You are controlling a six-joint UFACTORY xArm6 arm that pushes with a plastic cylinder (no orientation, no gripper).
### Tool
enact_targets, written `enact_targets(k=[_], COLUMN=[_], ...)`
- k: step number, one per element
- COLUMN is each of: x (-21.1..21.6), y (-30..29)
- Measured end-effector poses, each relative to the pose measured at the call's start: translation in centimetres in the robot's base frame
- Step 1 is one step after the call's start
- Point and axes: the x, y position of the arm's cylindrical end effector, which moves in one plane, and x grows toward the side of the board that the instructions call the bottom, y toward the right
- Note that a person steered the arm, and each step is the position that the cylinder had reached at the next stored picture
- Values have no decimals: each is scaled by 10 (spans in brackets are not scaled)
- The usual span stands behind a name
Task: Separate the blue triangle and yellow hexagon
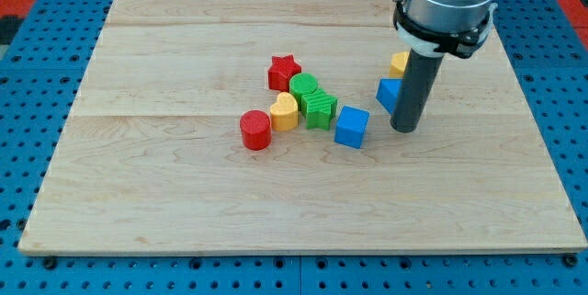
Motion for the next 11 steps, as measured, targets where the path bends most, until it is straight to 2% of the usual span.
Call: enact_targets(k=[2, 4, 5, 11], x=[-30, -50, -59, -73], y=[0, 36, 36, -6])
